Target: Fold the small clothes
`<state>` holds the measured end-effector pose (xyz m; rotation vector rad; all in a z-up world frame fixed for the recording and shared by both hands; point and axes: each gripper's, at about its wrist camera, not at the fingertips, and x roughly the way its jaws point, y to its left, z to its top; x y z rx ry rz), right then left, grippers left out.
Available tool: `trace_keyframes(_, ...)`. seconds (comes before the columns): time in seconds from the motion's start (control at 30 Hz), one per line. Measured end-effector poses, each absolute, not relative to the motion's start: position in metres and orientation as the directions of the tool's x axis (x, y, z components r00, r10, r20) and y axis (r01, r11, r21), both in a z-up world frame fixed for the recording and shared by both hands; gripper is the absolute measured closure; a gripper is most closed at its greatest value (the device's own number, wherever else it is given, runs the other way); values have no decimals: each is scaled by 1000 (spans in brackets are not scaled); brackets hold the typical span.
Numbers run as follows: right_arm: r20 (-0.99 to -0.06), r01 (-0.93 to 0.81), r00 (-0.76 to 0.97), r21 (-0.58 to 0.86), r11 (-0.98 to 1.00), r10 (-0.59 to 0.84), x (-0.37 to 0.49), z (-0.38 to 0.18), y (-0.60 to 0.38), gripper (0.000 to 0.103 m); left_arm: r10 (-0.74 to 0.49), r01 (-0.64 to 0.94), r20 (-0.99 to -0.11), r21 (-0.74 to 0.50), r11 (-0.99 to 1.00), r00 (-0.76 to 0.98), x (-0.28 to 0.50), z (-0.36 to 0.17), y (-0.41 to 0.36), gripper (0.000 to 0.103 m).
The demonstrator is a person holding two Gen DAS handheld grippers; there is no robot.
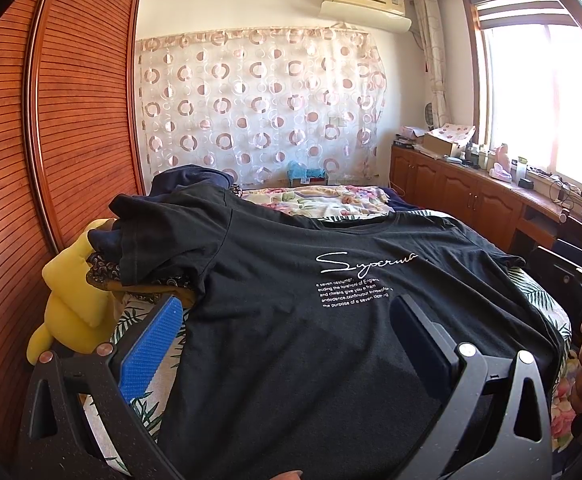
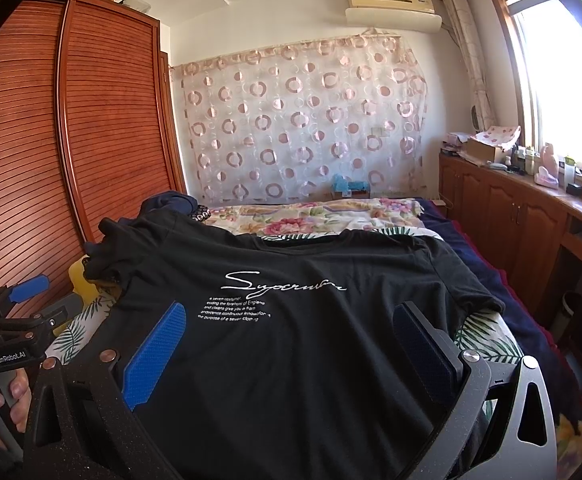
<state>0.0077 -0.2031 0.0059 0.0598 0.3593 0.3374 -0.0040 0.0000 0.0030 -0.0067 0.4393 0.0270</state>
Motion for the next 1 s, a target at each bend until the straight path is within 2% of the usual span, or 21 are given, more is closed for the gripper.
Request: trace_keyframes(1.0,-329,-315,883,115,942,336,8,6,-203,0,23,-23,-412,4,1000,911,-5,8,-3,0)
